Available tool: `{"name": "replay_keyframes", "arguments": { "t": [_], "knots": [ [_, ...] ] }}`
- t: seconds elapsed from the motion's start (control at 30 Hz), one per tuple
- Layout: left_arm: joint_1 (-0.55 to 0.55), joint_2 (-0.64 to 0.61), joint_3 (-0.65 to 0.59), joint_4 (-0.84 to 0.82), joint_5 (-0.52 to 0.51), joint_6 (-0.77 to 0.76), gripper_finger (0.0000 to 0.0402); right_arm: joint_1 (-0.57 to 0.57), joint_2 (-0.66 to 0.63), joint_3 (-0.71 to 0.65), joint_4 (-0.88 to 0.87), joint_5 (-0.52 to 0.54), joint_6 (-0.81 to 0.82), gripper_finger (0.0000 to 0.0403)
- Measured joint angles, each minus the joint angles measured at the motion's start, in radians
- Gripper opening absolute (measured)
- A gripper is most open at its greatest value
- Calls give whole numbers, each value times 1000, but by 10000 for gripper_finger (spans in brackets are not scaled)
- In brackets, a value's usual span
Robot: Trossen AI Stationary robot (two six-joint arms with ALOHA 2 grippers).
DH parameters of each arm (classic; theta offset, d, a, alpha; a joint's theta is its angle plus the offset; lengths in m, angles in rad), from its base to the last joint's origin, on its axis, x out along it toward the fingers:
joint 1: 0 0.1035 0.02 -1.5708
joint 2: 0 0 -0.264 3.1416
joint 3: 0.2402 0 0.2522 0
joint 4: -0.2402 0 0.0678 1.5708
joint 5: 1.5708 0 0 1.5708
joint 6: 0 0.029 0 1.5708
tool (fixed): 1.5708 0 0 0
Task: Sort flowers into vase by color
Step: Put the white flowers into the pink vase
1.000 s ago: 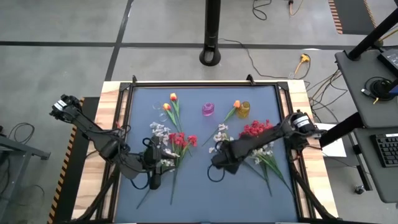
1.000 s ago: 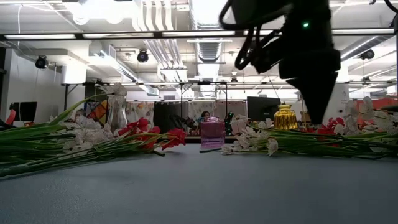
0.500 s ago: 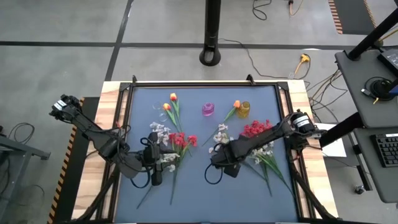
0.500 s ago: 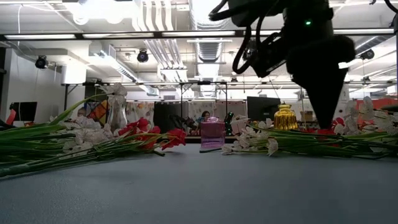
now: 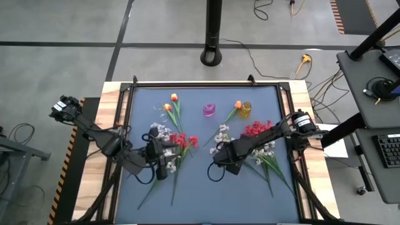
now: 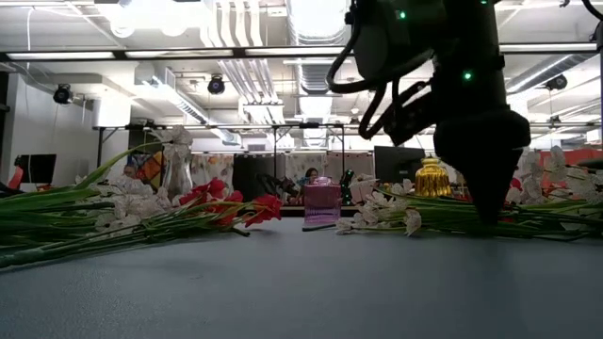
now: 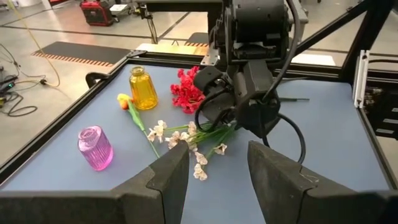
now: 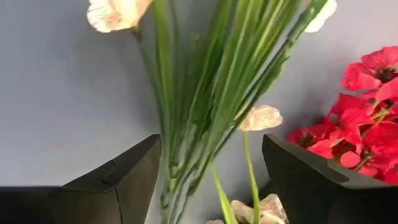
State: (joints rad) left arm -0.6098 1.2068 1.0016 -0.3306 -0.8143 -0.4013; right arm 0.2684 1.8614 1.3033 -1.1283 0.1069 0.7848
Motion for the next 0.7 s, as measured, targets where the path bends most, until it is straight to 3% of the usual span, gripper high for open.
{"name": "replay_keyframes", "arguments": {
  "t": [0.4, 0.7],
  "knots": [
    [0, 0, 0, 1, 0, -2, 148, 2, 0, -11, 97, -1, -9, 216],
    [0, 0, 0, 1, 1, -2, 148, -10, 0, -22, 122, 49, 0, 143]
  ]
}}
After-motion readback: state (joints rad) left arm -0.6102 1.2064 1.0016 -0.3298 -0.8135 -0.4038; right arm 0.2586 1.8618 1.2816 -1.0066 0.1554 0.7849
